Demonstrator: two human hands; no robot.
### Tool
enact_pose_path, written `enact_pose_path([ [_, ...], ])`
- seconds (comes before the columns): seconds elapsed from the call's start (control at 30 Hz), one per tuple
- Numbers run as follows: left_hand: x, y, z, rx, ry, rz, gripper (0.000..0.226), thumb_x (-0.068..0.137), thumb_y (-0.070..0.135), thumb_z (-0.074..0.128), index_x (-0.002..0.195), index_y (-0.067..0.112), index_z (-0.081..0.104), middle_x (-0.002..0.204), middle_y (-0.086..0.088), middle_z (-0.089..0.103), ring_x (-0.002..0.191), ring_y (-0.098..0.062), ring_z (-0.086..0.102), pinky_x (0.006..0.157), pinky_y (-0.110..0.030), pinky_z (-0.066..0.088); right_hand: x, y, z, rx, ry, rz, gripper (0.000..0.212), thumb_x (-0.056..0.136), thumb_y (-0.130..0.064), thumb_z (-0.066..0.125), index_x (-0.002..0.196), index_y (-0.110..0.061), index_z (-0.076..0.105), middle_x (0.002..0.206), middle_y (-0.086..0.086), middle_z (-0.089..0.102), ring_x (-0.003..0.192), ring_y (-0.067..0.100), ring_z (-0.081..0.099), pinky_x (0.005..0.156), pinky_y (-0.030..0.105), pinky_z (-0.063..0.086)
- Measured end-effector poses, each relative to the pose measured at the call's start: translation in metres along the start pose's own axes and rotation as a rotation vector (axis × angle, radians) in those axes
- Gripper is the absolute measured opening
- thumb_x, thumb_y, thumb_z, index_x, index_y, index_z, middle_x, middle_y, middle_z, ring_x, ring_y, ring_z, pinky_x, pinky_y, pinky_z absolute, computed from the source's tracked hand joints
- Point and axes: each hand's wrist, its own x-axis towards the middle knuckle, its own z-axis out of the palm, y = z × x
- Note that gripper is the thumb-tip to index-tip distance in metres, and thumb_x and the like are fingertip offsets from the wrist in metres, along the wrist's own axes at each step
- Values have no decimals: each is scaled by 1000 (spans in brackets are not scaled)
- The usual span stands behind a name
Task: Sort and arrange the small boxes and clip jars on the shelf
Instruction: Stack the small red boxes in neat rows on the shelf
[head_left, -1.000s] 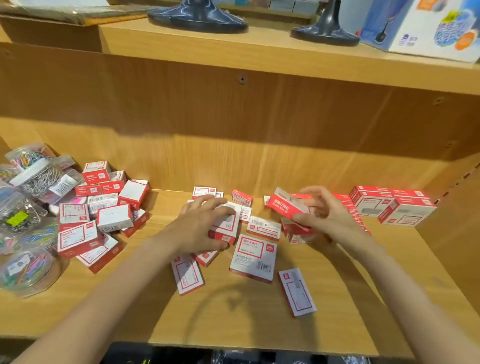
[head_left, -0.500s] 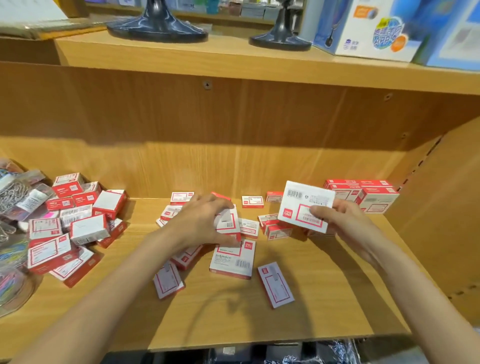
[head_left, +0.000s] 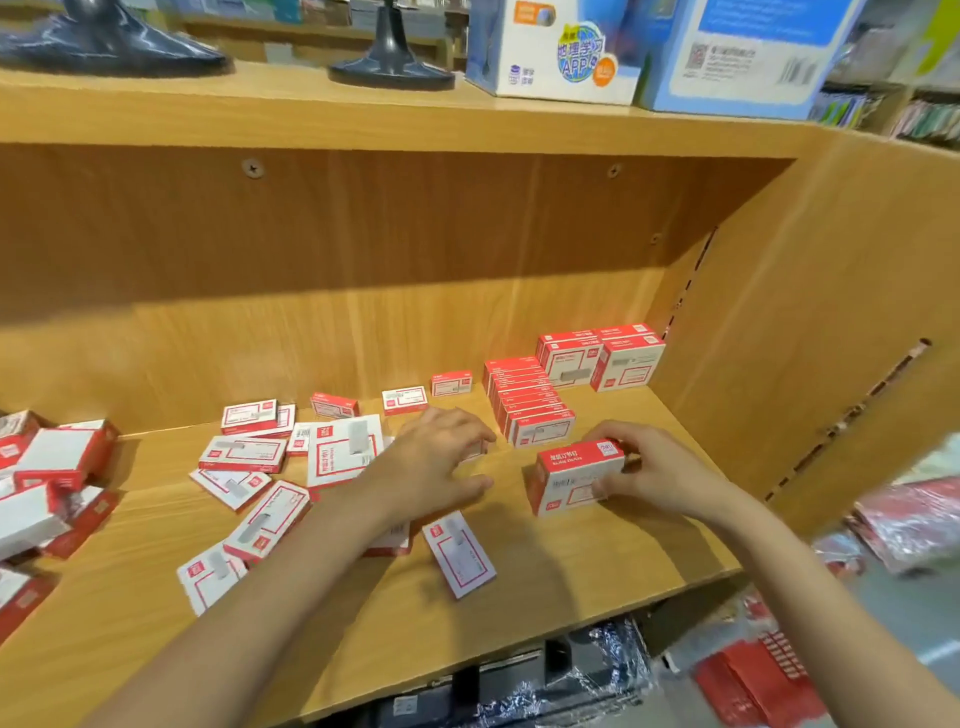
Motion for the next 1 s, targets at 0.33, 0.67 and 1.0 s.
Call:
enact_pose_path([
  [0.33,28,10,19,-3,92,70,31,88,24,57,118,18,56,124,3,52,117,-18,42,98,-32,35,4,10,-31,-293,184,-38,20,83,-11,65,101,-16,56,106,-6,58,100,10,55,80,20,47],
  [0.67,56,20,29,-4,203,-36,37,88,24,52,123,13,55,130,-4,49,123,-23,40,104,-39,29,45,29,-52,-518,334,23,28,85,-15,62,113,-12,57,125,6,55,112,23,48,91,33,40],
  [1.0,80,15,46,47,201,-63,69,76,59,39,133,20,45,140,-2,40,130,-22,29,108,-43,20,45,38,-40,-552,361,-79,36,89,-17,56,124,-19,51,129,-3,52,120,17,39,95,33,28],
])
